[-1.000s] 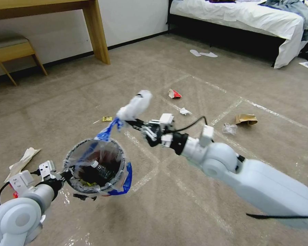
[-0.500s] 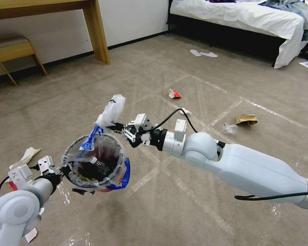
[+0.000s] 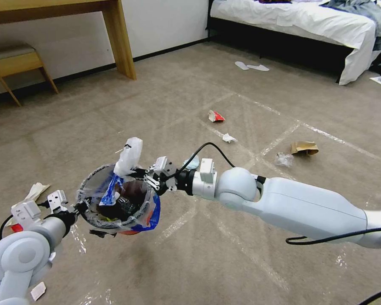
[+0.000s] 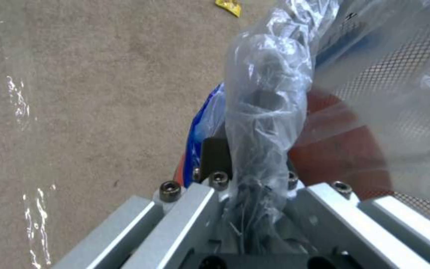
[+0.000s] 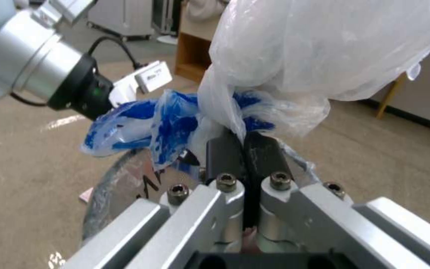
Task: Pick up the trash bin and place the garbage on the floor into it.
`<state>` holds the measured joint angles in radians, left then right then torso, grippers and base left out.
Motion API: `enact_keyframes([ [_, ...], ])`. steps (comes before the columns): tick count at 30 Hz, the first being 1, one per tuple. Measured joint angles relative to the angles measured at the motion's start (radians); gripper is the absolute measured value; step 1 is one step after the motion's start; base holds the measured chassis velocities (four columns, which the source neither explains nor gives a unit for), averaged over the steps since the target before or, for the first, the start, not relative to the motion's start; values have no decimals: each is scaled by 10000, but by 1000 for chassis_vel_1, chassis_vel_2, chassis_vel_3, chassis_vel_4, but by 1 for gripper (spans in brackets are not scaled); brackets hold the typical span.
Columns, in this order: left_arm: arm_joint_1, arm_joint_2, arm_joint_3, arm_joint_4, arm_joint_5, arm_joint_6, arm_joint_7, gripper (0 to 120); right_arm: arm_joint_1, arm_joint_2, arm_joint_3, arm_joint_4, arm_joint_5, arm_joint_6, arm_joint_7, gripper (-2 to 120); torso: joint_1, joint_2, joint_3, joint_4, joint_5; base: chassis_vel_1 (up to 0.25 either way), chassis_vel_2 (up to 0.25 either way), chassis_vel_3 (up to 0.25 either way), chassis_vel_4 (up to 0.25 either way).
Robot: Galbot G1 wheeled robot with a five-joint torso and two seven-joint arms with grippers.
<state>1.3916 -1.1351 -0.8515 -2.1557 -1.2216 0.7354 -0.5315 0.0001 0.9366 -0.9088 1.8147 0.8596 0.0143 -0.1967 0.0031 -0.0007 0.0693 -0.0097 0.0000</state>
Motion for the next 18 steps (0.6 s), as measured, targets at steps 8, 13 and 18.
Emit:
enact_keyframes([
  [8, 101, -46, -38, -51, 11, -2, -2, 1, 289, 333, -601, -288, -197, -19, 75, 0, -1, 0, 0, 1, 0, 0, 0, 0, 0],
  [13, 122, -62, -40, -66, 22, -2, 0, 1, 331, 393, -862, -416, -359, -1, 179, 0, -1, 0, 0, 0, 0, 0, 0, 0, 0],
  [18, 142, -88, -40, -77, 36, -1, 2, 1, 331, 400, -1040, -397, -430, -74, 334, 7, -1, 0, 0, 0, 1, 0, 0, 0, 0],
])
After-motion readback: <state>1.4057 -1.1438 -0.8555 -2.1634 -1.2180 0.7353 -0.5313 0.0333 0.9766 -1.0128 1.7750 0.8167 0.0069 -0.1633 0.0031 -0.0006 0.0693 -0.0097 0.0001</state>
